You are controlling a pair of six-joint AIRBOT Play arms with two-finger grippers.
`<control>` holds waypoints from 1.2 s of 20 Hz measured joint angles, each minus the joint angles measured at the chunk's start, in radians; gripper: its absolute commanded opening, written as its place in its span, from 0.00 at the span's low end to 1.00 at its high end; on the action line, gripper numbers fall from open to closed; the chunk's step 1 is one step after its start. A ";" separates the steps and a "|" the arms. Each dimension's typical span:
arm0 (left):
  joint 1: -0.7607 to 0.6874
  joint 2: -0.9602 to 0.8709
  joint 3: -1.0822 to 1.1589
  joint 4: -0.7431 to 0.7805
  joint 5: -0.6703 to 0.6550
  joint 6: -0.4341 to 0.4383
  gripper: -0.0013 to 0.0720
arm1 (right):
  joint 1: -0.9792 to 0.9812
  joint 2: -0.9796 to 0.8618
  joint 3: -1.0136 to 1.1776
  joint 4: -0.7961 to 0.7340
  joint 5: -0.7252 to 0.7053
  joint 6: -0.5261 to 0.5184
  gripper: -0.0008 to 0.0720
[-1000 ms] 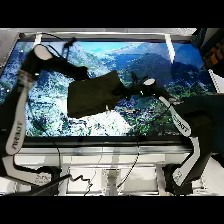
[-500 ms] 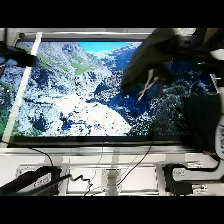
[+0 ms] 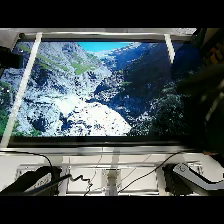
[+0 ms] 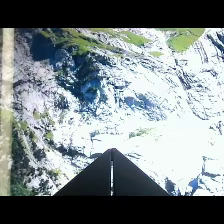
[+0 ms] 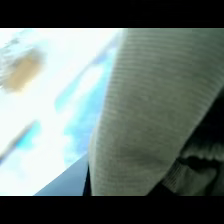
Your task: Fold the clothes and pants, and hang the long-sleeved shirts on hangers.
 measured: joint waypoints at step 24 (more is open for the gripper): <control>0.000 0.003 0.000 0.003 -0.008 0.000 0.04 | -0.189 0.034 0.032 -0.546 0.297 0.127 0.69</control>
